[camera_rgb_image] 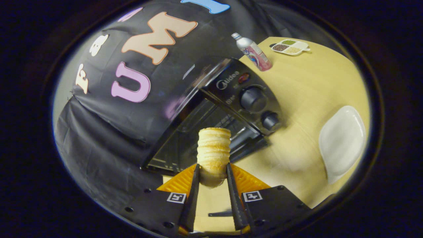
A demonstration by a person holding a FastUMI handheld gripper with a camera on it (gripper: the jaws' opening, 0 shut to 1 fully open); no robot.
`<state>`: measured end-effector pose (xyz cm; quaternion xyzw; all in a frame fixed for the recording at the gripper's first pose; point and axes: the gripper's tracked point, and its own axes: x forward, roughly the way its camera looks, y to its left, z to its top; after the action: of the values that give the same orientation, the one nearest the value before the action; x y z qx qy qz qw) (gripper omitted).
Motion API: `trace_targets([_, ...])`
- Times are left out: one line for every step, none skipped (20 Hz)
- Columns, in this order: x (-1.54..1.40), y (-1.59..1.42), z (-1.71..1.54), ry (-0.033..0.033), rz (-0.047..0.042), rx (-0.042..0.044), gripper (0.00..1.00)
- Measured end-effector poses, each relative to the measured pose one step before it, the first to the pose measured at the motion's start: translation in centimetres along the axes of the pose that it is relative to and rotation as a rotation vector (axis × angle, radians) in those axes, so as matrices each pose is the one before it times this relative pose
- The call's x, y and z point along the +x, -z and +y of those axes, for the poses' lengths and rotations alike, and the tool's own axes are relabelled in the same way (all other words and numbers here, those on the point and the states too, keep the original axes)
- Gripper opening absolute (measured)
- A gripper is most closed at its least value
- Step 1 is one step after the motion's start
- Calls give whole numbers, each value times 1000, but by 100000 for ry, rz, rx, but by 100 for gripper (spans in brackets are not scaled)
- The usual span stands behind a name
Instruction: Open the toaster oven, put the food inside, and close the toaster oven door.
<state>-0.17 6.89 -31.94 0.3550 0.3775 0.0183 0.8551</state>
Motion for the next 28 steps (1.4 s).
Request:
trace_targets([789, -386, 717, -949, -1497, 5, 48])
trace_targets([852, -339, 670, -576, -1341, -1116, 48])
trace_targets([632, 35, 447, -153, -827, -1629, 48])
trace_targets([878, -85, 324, -66, -705, -1968, 48])
trace_targets([905, -68, 411, 171, -832, -2117, 48])
trace_targets([806, -37, 290, -33, -976, -2259, 48])
trace_targets([661, -59, 136, 613, -1984, -2606, 48])
trace_targets([632, -158, -16, 967, -1708, -3064, 48])
trace_targets([398, 225, 43, 950, -531, -2954, 48])
trace_targets([425, 85, -74, 957, -161, -2270, 48])
trace_targets([544, 49, -123, 698, 151, -1578, 48])
trace_targets([243, 110, 14, 484, 355, -631, 48])
trace_targets([237, 203, 28, 168, 586, -208, 48])
trace_targets([173, 128, -72, 386, 645, -371, 54])
trace_targets([102, 233, 96, -366, 1025, -200, 61])
trace_targets([-546, 164, 127, -1058, 876, -556, 67])
trace_targets([12, 85, 312, -1629, 469, -394, 73])
trace_targets([-297, -312, 267, -1024, -1188, -652, 80])
trace_targets([-579, -257, 32, -193, -1215, -1507, 86])
trace_targets([-674, -108, -119, 377, -712, -1305, 93])
trace_targets([-699, -56, -358, 720, 328, -1431, 99])
trace_targets([-900, 188, -478, 1172, 1144, -1830, 99])
trace_targets([-960, 136, -665, 1543, 1237, -2256, 99])
trace_targets([-1177, 173, -707, 1692, 934, -2598, 99])
trace_targets([-1176, -91, -691, 1565, -439, -2559, 99])
trace_targets([-1272, -100, -651, 1270, -785, -2632, 99])
trace_targets([-1170, 44, -546, 1000, -34, -2650, 99])
trace_targets([-1203, 203, -579, 1115, 316, -2808, 99])
